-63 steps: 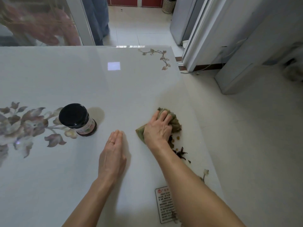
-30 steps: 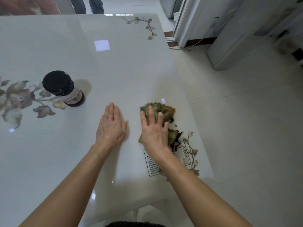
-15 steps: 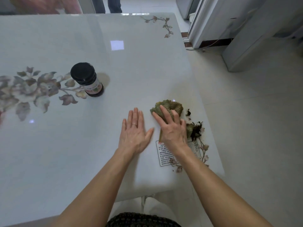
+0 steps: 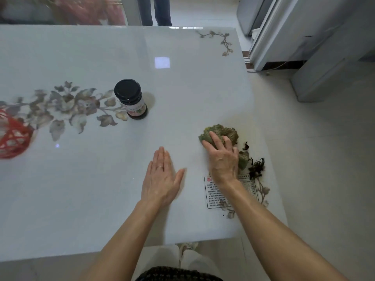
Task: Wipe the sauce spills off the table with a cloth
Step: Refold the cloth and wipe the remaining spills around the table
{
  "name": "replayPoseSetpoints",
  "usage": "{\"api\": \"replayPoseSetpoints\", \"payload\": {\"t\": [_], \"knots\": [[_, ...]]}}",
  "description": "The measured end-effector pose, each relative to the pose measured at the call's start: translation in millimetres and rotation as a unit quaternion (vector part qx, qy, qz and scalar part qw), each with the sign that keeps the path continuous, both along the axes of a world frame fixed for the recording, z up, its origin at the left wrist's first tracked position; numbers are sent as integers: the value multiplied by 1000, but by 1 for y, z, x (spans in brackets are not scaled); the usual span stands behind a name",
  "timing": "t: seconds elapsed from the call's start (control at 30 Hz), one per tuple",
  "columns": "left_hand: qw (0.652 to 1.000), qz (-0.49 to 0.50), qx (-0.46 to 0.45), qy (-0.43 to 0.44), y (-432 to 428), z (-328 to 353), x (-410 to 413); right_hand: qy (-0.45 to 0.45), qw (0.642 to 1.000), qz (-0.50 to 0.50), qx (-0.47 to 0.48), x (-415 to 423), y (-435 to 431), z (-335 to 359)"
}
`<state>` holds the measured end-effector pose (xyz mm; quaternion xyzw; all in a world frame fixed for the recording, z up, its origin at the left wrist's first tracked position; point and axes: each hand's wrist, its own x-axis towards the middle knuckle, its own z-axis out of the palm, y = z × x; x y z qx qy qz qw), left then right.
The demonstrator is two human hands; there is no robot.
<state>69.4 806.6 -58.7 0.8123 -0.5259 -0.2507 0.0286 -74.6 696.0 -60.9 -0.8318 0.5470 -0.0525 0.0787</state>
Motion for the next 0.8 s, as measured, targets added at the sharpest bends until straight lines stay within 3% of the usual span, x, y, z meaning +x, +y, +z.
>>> {"api": "replayPoseSetpoints", "payload": {"t": [0.2,0.43,0.63,0.8], "knots": [[994,66,-62,53,5,0,3,-25,985,171,-10,43,44,-10],[997,60,-3,41,10,3,8,10,997,53,62,34,10,0],[998,52,30,30,6,3,8,-4,984,177,23,-2,47,-17],[999,3,28,35,7,8,-15,-25,993,61,94,-18,20,0]]}}
